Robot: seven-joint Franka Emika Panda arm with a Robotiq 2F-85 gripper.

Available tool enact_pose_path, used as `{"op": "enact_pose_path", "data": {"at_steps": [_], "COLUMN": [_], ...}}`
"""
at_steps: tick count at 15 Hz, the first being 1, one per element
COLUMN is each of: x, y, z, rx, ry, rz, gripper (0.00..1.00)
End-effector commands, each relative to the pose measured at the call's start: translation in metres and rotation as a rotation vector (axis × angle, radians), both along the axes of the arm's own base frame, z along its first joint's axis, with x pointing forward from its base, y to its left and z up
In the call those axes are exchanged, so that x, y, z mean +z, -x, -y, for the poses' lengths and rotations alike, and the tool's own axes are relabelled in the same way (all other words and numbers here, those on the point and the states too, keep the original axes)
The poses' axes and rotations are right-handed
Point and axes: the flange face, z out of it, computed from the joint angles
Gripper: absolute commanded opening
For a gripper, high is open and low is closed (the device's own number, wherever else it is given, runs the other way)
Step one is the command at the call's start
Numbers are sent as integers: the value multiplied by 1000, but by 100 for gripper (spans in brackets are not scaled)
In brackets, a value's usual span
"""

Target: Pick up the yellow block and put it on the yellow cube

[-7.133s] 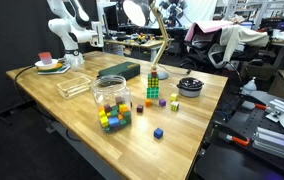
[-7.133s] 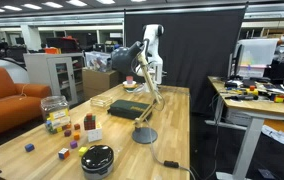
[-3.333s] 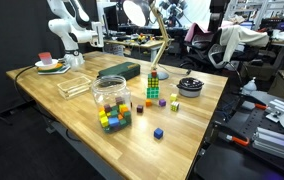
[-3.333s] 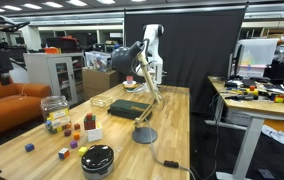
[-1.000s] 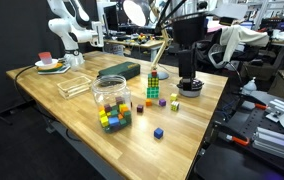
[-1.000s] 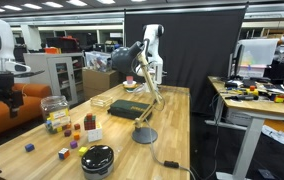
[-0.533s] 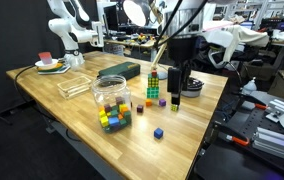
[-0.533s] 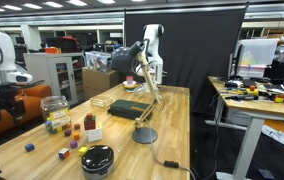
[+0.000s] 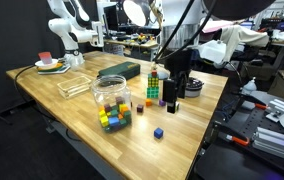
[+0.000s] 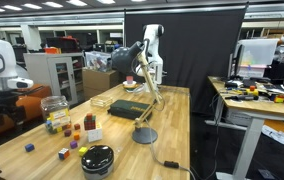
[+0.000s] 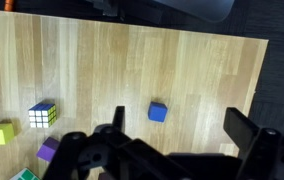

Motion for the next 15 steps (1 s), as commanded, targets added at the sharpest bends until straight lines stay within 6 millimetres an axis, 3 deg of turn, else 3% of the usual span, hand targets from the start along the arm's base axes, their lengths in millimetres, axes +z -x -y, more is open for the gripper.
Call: {"op": "enact_pose_path", "data": {"at_steps": [1,4,10,15], "x": [0,-4,-43,-68], "y": [0,-2,3,-5], "z": [0,-1,-14,-24], "rx": [0,-20,-63,-133], "ry": [0,5,26,4], "rz": [-1,19,32,31], "gripper": [100,100,100,100]}}
